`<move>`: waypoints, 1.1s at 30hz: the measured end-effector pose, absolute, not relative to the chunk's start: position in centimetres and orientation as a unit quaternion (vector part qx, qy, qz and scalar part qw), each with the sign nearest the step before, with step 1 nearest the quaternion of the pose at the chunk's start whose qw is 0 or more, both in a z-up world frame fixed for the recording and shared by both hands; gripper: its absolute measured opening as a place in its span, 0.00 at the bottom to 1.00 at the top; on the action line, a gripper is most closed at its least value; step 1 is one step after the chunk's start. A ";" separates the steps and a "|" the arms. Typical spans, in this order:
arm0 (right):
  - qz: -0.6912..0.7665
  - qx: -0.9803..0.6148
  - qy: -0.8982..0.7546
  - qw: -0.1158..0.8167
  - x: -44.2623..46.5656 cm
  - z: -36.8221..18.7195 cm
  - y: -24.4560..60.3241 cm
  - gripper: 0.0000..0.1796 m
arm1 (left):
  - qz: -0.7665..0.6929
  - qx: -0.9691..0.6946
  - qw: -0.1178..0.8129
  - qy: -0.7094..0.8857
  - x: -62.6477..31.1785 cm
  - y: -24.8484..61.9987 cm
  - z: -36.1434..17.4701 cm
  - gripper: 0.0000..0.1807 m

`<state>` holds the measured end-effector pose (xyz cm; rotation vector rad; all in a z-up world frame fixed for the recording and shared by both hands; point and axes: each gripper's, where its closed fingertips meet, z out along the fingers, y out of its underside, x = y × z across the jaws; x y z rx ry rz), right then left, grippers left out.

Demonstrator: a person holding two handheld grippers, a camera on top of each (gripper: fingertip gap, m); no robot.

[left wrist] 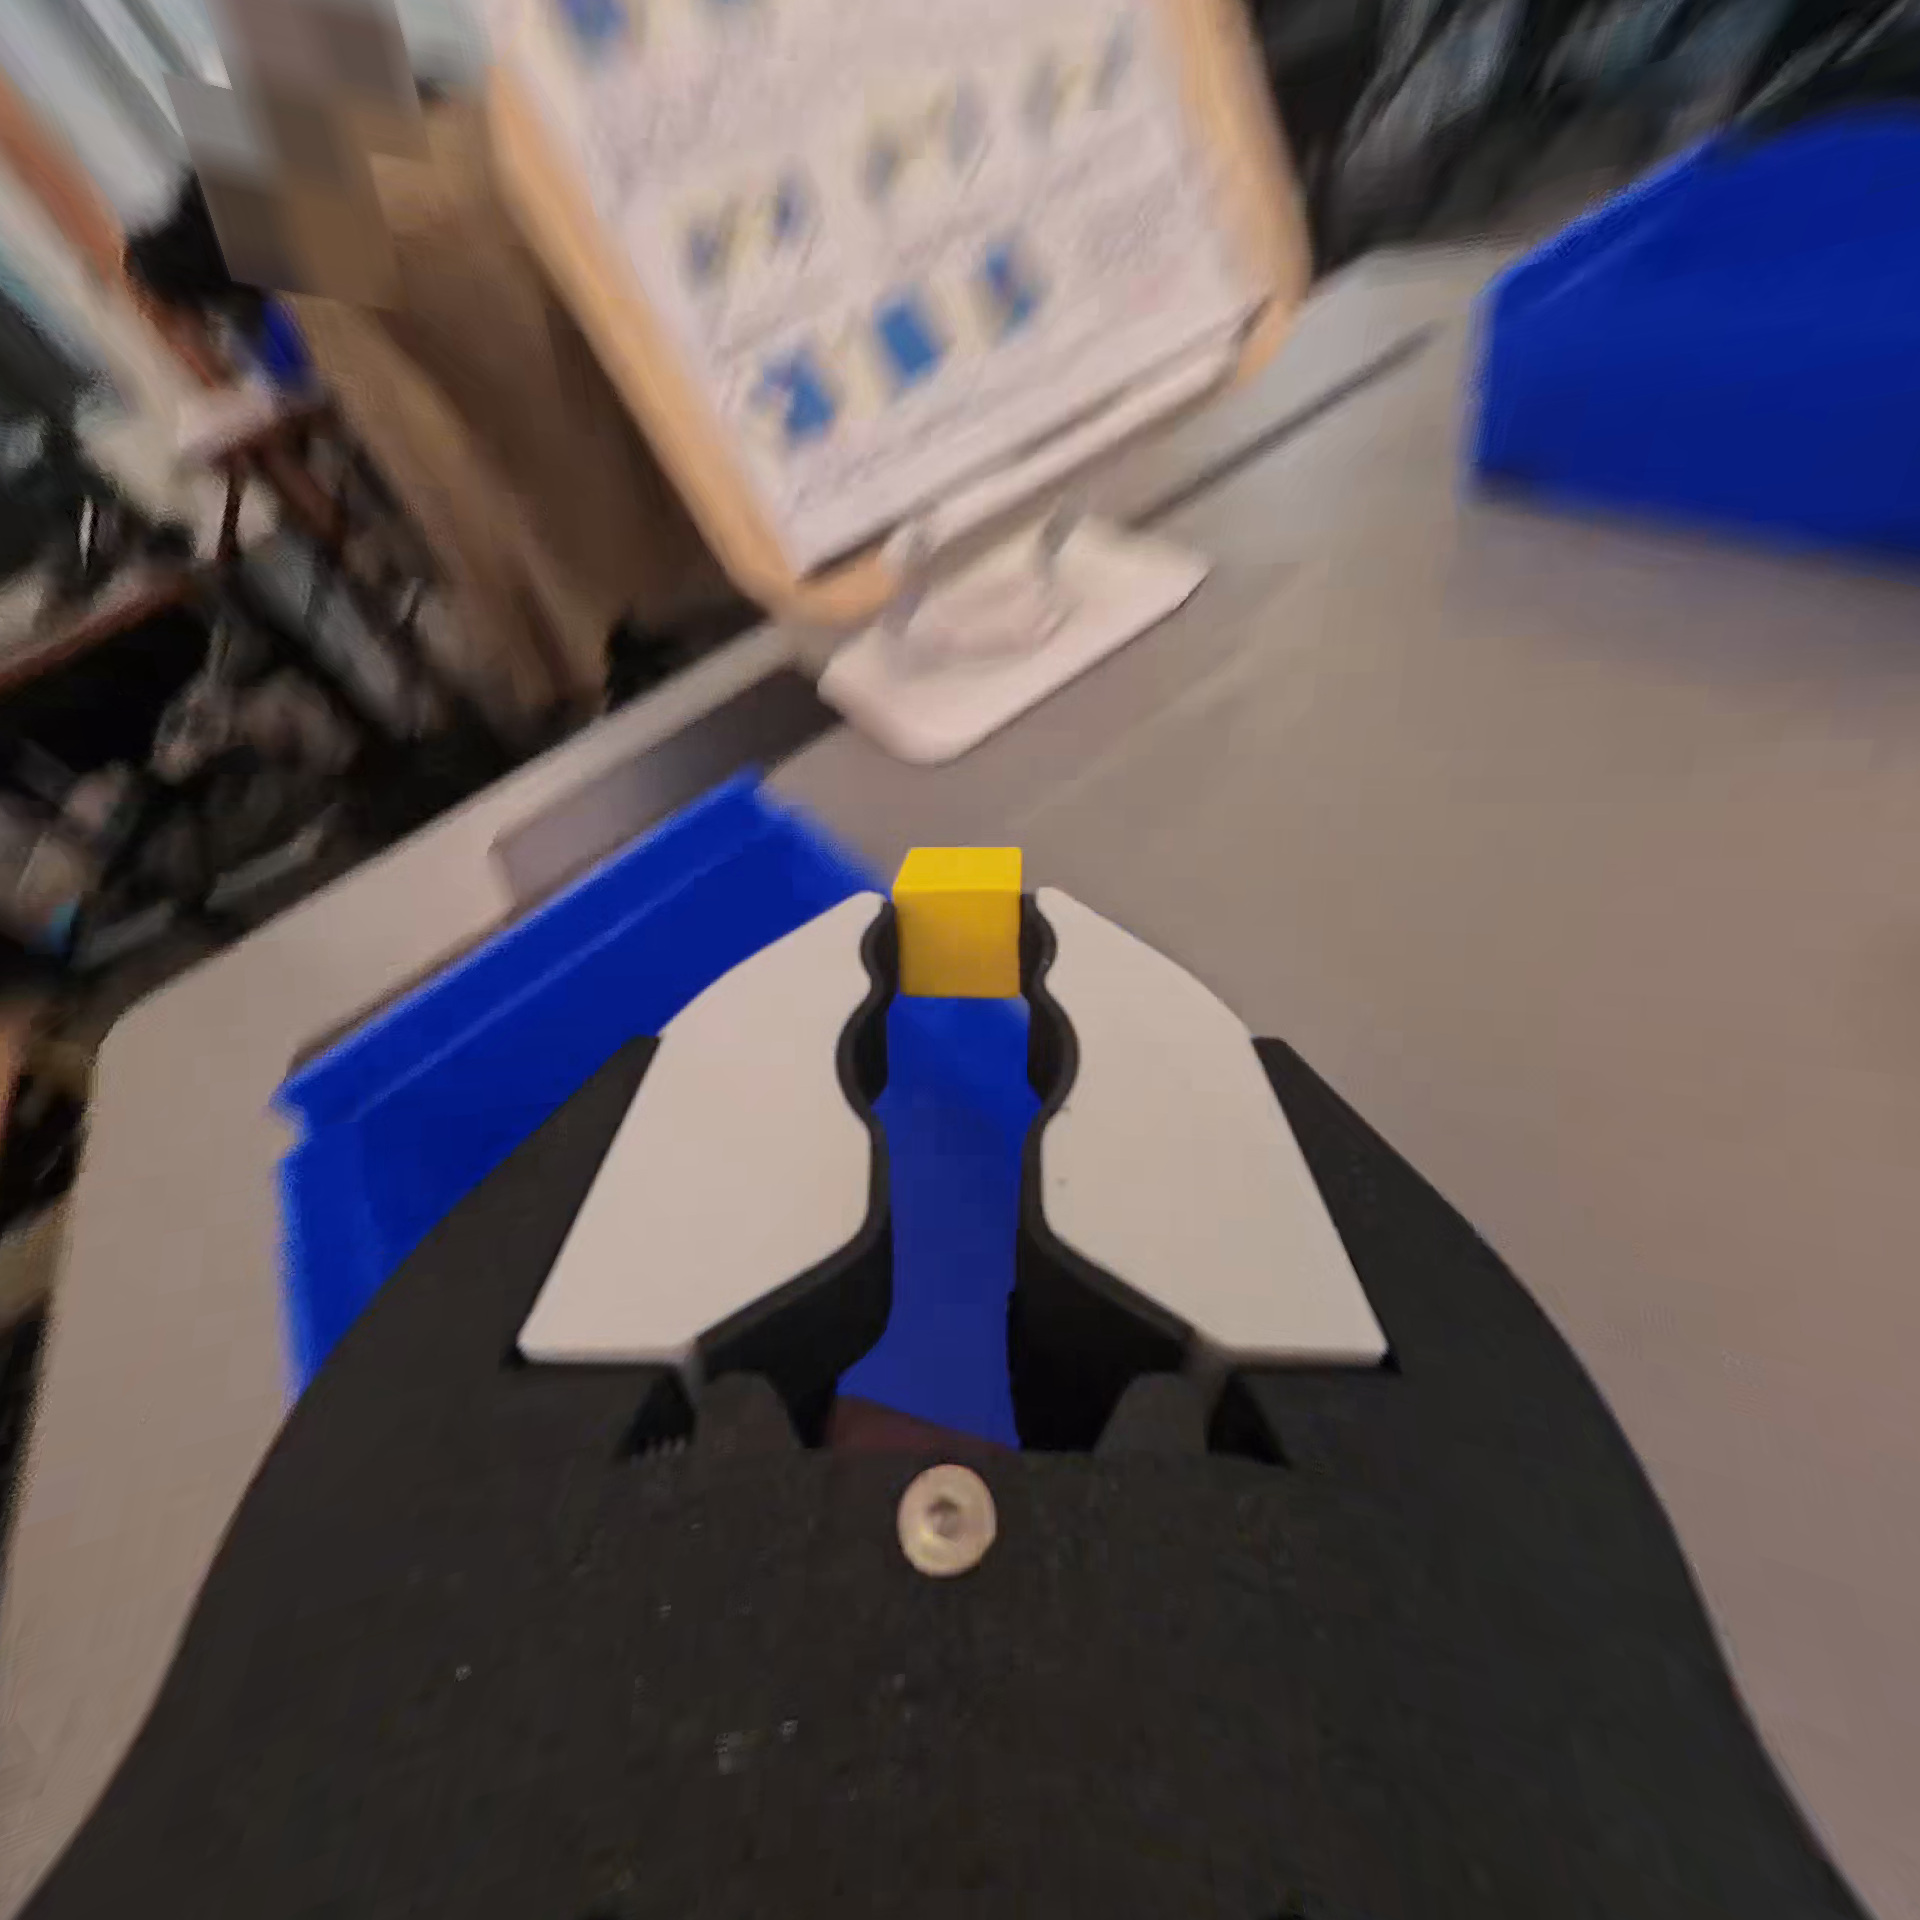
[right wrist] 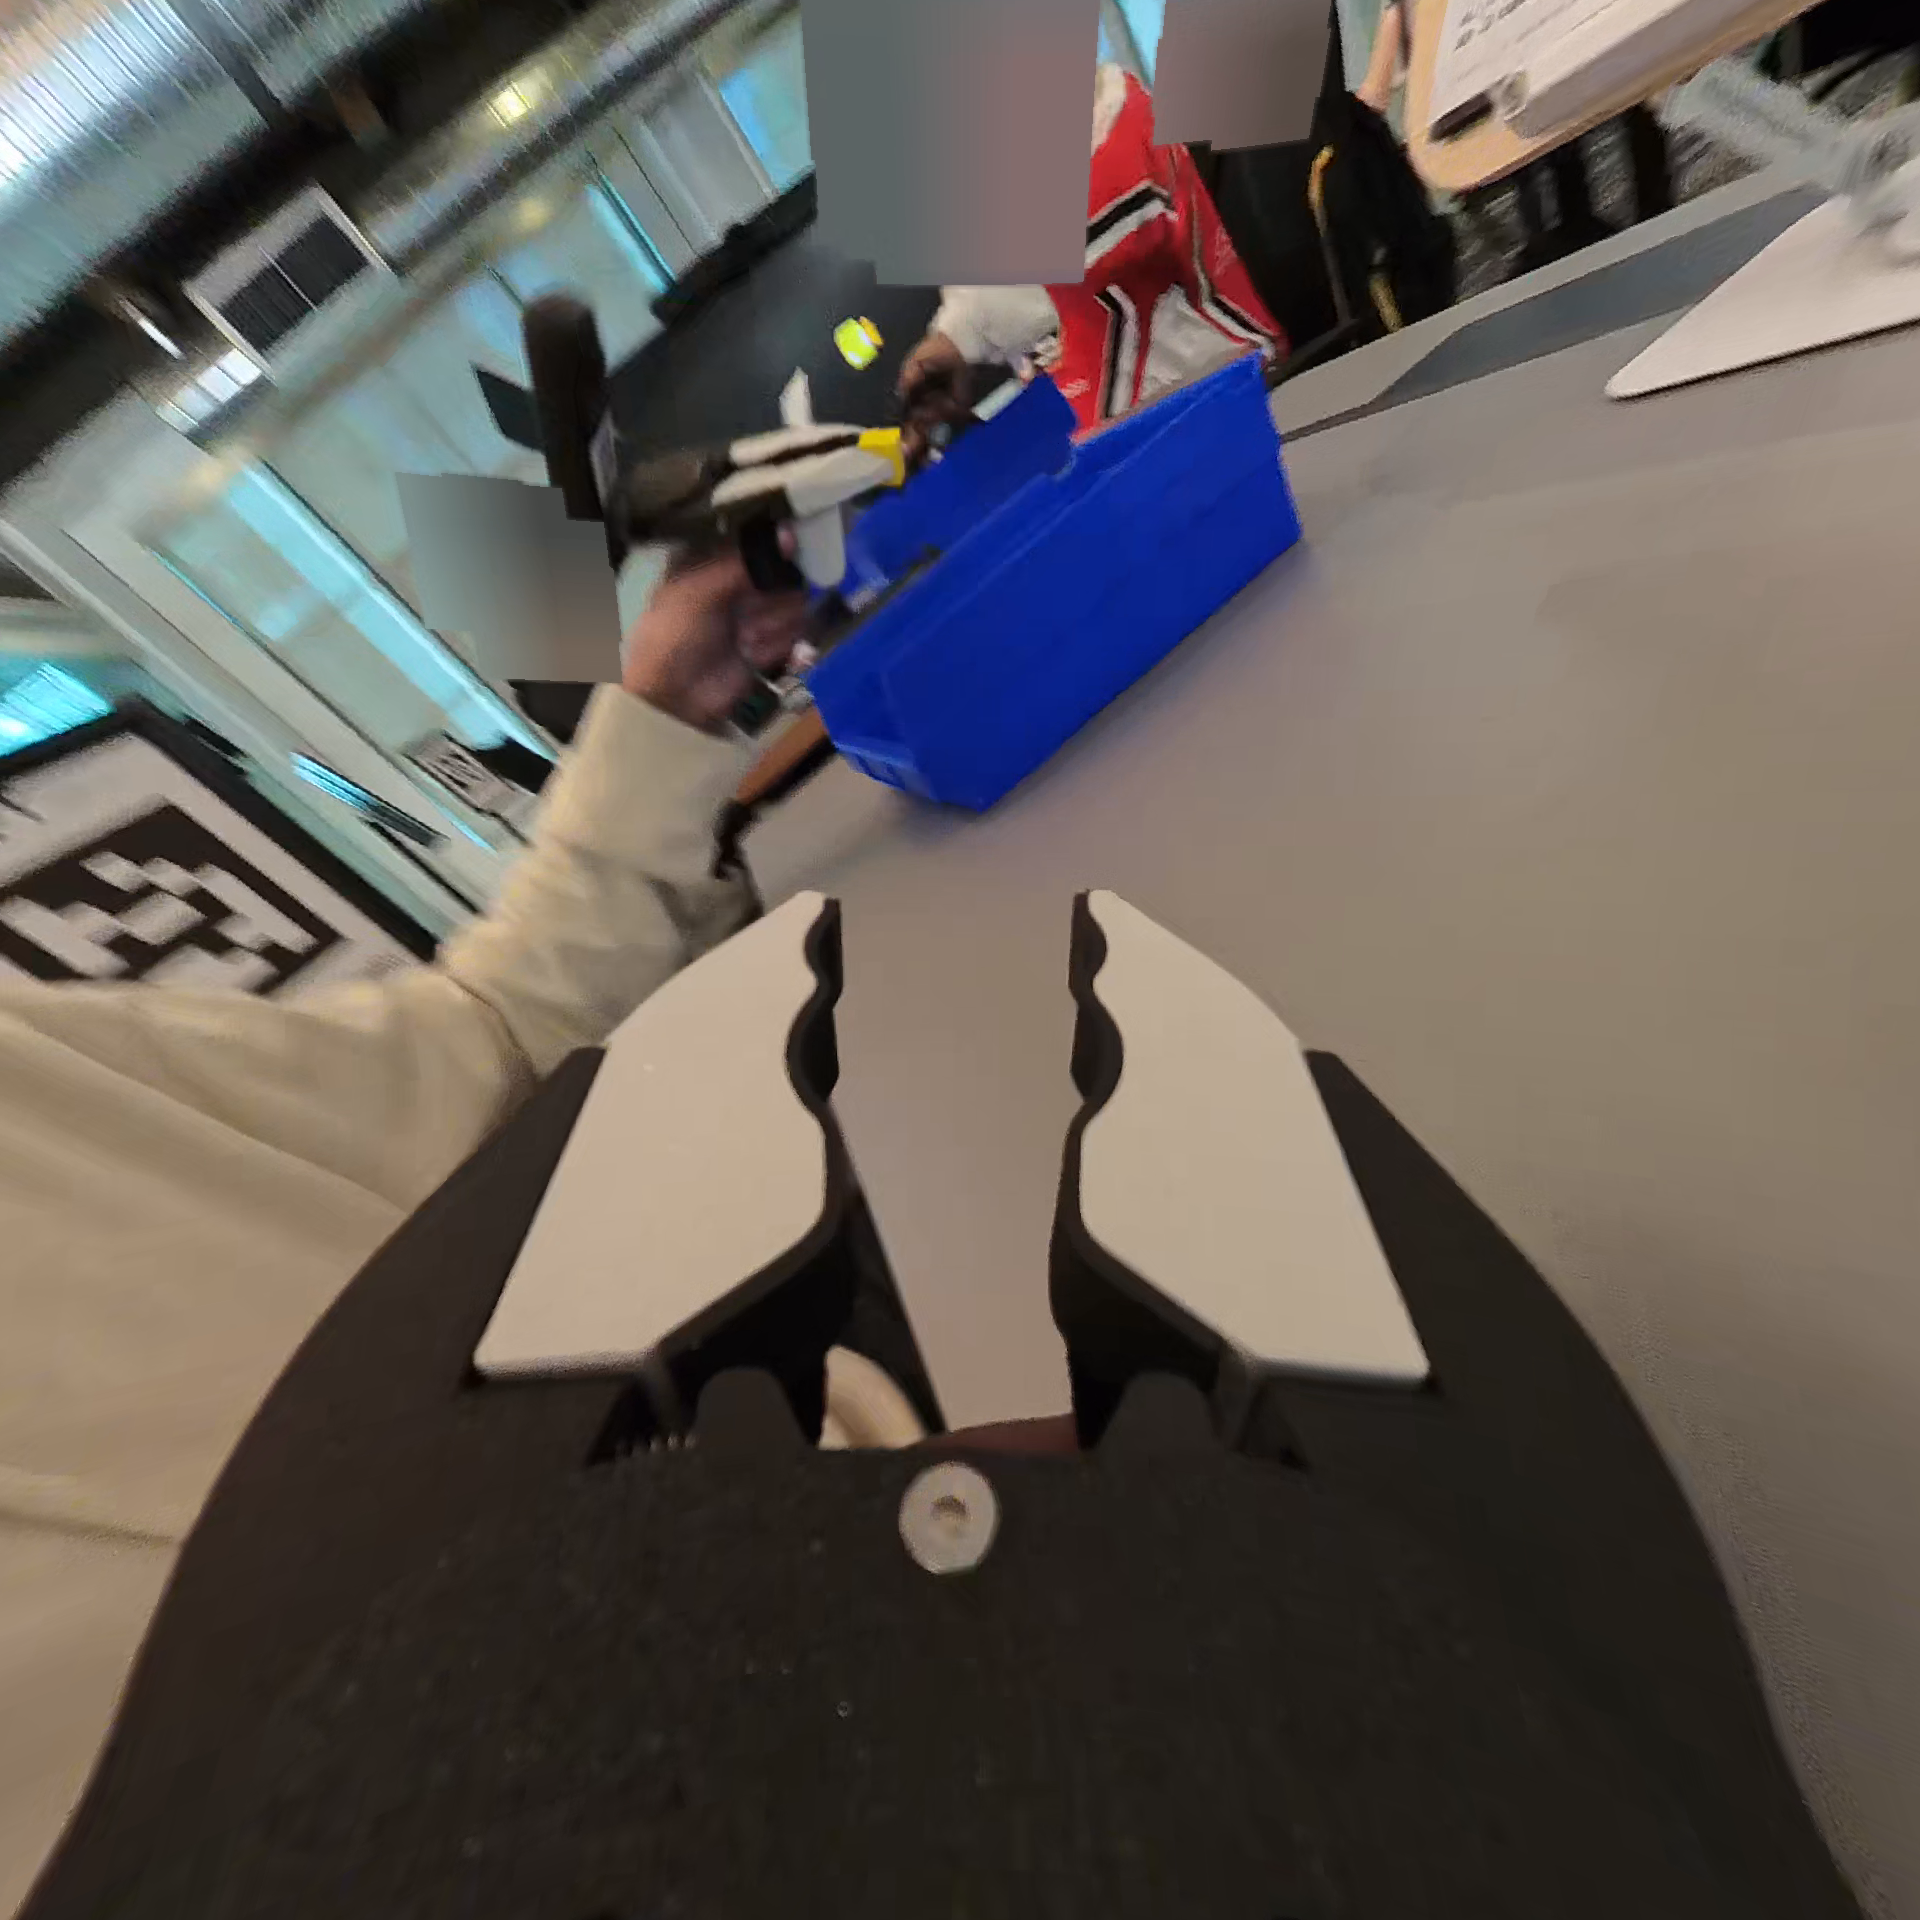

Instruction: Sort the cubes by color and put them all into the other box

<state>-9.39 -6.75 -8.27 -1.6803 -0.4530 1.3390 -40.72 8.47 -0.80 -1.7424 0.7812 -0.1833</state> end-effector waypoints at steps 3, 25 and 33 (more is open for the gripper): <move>0.635 -0.648 -0.147 0.394 -10.8 -6.1 -7.1 0.25 | -0.180 -0.642 0.633 0.393 -34.0 2.1 1.6 0.12; 0.776 -0.577 -0.128 0.221 -16.0 -4.4 -9.4 0.12 | -0.257 -0.525 0.569 0.579 -16.8 -9.9 -5.0 0.26; 0.488 -0.726 -0.193 0.444 -3.4 -6.0 -6.7 0.12 | -0.362 -0.662 0.513 0.409 -24.7 -11.6 -9.2 0.25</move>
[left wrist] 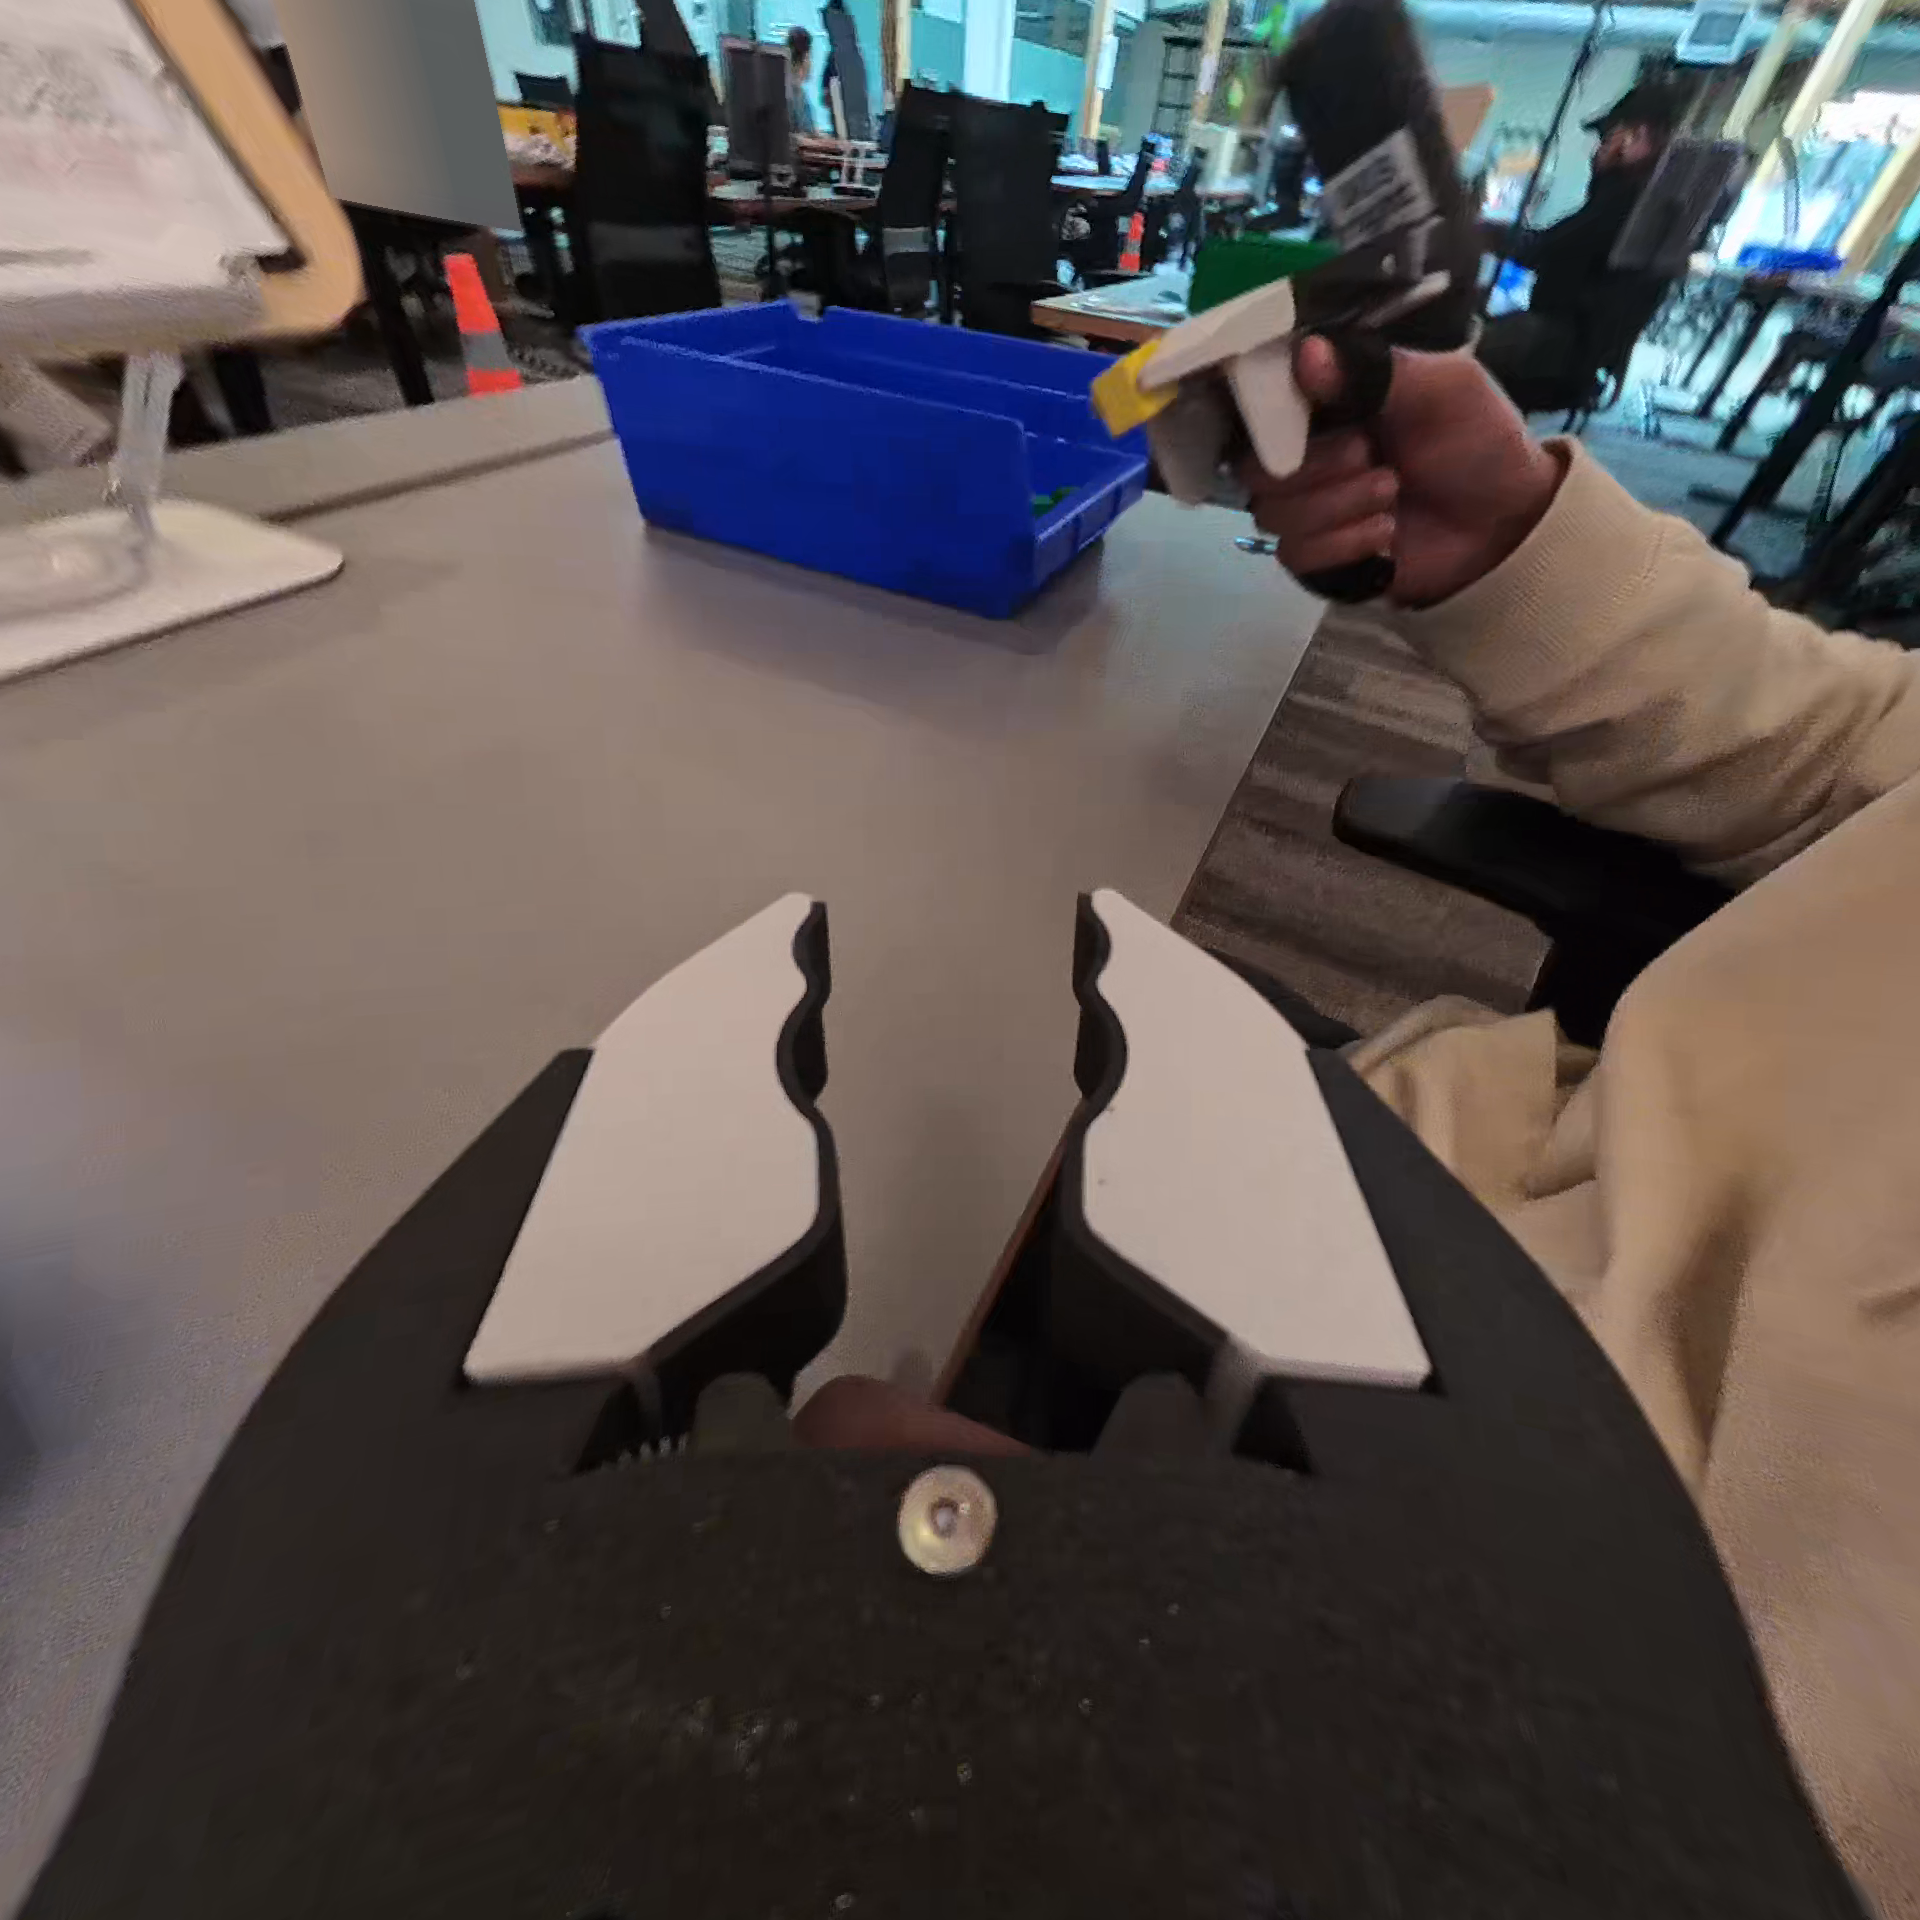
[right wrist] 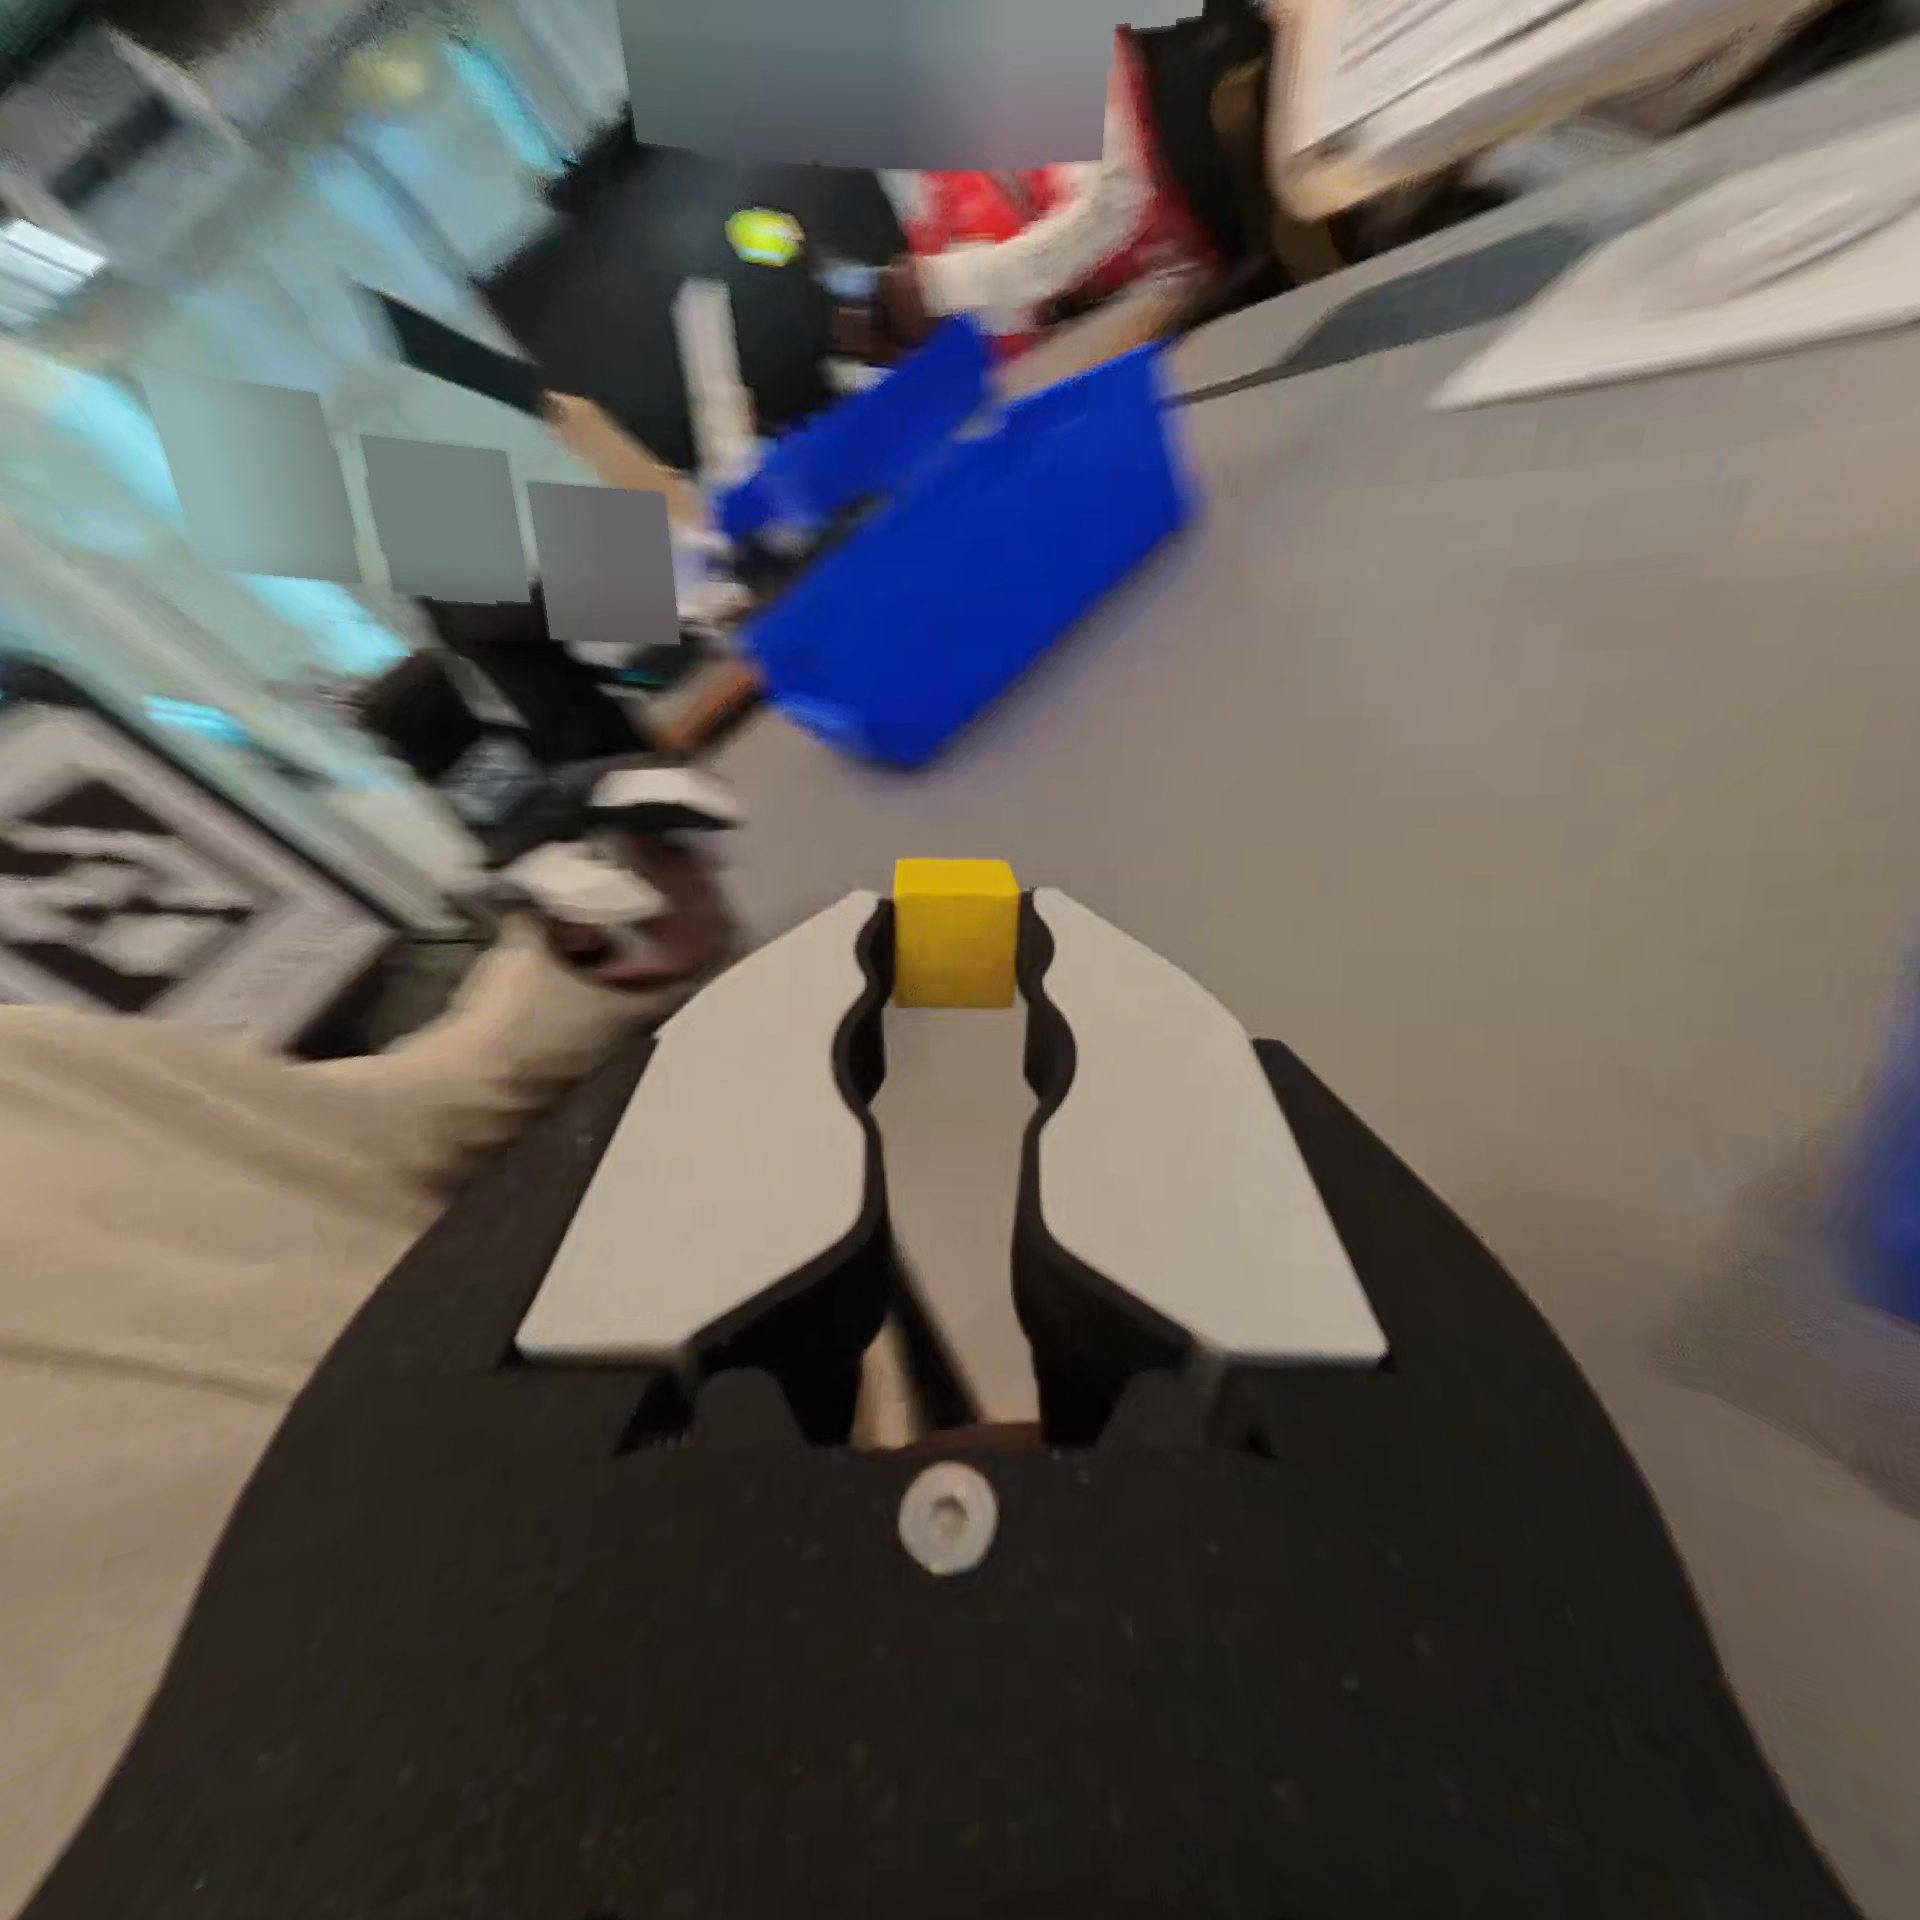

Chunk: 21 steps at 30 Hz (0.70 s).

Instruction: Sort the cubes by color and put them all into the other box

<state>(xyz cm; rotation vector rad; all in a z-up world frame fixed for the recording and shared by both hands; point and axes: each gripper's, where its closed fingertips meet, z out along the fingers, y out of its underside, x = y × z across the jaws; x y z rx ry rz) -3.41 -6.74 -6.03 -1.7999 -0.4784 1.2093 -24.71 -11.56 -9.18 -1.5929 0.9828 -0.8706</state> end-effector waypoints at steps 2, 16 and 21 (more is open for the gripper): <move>0.361 -0.764 -0.184 0.502 2.4 -5.1 -4.5 0.12 | -0.355 -0.687 0.516 0.369 -26.7 -11.2 -9.9 0.25; 0.112 -0.906 -0.359 0.192 10.5 -16.5 9.3 0.13 | -0.259 -0.713 0.552 0.347 -29.5 -10.1 -10.5 0.22; 0.115 -0.902 -0.399 0.119 9.2 -18.5 7.8 0.13 | -0.238 -0.719 0.540 0.368 -29.0 -10.5 -11.7 0.23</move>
